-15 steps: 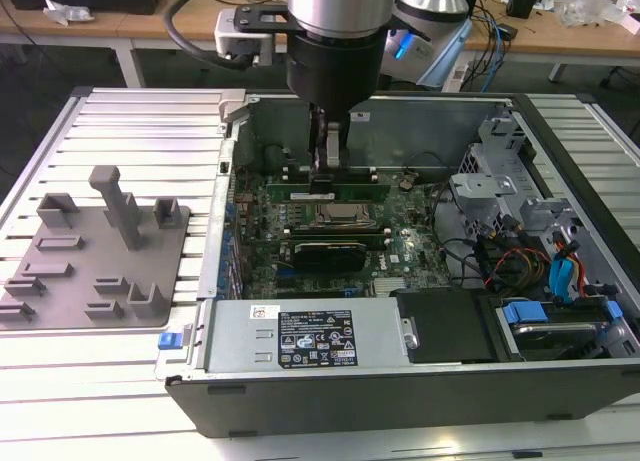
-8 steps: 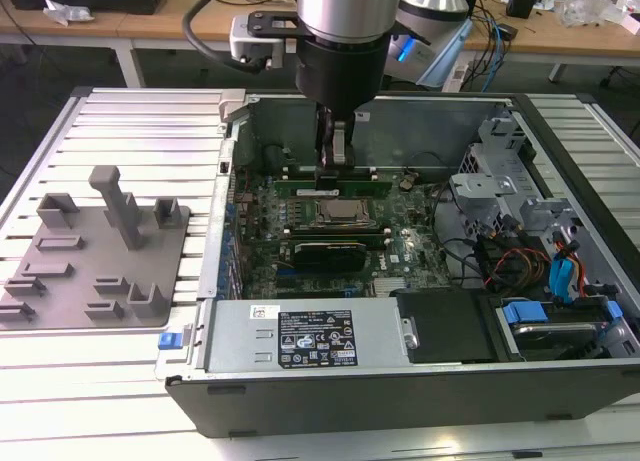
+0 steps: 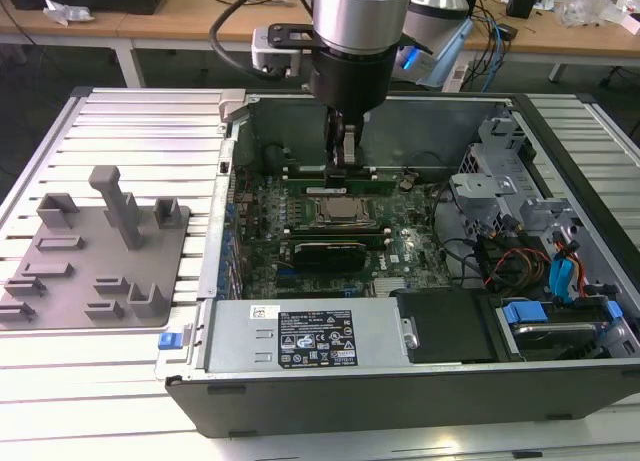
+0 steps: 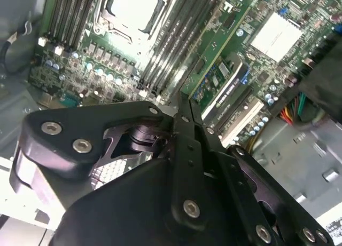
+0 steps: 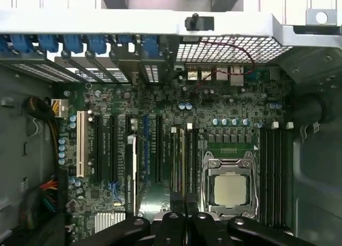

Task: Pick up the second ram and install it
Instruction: 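Pick up the second ram and move it above second insertion slot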

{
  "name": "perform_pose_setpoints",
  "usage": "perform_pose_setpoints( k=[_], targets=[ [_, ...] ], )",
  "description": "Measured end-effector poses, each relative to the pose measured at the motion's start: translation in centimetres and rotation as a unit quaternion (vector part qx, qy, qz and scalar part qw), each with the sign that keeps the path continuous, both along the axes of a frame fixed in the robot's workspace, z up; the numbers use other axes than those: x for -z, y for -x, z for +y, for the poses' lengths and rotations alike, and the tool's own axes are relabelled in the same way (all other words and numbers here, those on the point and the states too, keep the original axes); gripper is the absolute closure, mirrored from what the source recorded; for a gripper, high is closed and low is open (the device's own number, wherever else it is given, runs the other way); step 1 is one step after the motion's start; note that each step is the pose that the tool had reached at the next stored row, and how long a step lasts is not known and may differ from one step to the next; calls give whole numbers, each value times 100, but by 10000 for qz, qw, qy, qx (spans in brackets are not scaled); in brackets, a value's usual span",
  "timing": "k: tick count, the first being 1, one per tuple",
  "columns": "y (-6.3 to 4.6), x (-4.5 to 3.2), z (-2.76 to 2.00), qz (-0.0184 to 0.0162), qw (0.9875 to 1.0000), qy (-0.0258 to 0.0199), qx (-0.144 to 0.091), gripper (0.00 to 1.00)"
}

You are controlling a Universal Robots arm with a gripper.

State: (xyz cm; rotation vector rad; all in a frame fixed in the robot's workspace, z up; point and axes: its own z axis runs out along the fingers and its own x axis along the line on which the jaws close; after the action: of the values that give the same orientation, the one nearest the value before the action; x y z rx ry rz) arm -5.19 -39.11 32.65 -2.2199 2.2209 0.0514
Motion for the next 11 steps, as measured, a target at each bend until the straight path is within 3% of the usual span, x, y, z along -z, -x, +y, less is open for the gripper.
perform_pose_setpoints(
  k=[2,5,11],
  targets=[
    [-25,58,51,1,10000,-1,0,91],
    [-25,63,52,1,10000,0,0,91],
    [-25,161,66,1,10000,11,-10,91]
  ],
)
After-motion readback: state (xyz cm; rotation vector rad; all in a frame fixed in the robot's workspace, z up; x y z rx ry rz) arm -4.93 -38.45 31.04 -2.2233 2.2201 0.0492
